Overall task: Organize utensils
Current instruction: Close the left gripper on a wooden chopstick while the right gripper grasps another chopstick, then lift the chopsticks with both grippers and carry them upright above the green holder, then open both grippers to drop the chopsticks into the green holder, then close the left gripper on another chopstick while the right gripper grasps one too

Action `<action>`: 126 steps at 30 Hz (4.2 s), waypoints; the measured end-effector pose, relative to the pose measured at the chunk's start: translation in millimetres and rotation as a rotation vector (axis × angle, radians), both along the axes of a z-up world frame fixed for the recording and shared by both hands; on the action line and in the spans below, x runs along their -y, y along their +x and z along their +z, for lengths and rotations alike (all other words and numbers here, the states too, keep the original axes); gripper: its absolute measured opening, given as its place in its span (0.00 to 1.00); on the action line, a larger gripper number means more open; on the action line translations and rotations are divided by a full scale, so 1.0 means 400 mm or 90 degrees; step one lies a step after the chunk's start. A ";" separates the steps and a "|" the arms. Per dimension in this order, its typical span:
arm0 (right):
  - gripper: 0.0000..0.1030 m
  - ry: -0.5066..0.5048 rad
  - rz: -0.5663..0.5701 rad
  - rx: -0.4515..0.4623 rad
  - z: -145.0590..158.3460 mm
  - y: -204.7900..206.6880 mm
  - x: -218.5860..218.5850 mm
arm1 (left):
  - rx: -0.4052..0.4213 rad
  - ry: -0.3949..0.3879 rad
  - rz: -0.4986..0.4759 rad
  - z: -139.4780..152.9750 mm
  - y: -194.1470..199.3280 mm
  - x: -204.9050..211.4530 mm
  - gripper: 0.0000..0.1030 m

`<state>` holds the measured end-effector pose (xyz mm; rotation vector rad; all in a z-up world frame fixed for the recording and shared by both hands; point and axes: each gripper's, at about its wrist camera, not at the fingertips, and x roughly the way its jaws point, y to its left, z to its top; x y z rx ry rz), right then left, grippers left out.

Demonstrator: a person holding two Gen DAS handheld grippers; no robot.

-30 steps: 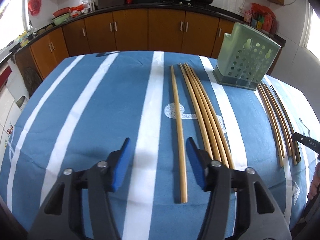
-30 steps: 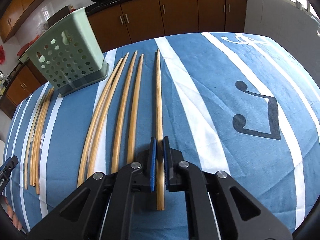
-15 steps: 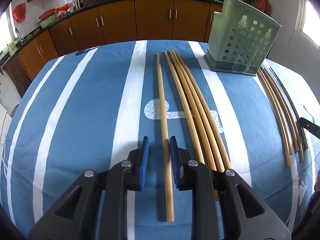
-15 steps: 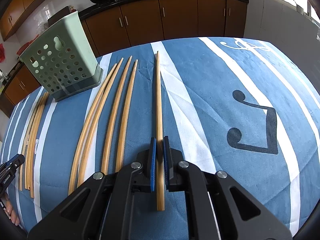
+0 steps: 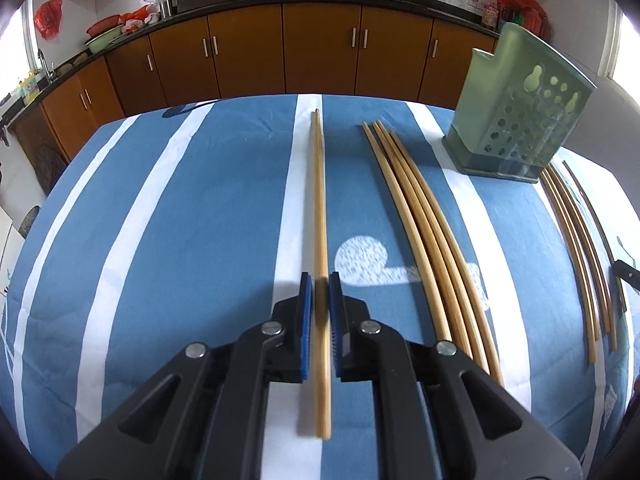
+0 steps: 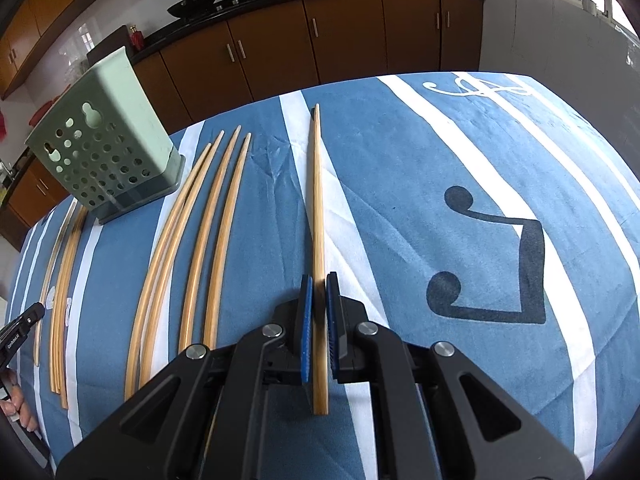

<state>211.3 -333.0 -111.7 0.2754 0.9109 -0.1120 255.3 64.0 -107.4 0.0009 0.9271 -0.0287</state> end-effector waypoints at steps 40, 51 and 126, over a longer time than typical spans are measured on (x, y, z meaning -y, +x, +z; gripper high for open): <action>0.07 -0.026 -0.017 0.270 0.336 -0.111 0.044 | 0.262 -0.034 0.039 0.395 -0.129 -0.050 0.07; 0.07 -0.051 0.016 0.398 0.567 -0.045 0.006 | 0.343 -0.038 0.026 0.573 -0.080 -0.025 0.07; 0.07 -0.041 0.014 -0.005 0.005 -0.013 -0.060 | 0.027 -0.088 -0.026 0.067 -0.100 0.074 0.29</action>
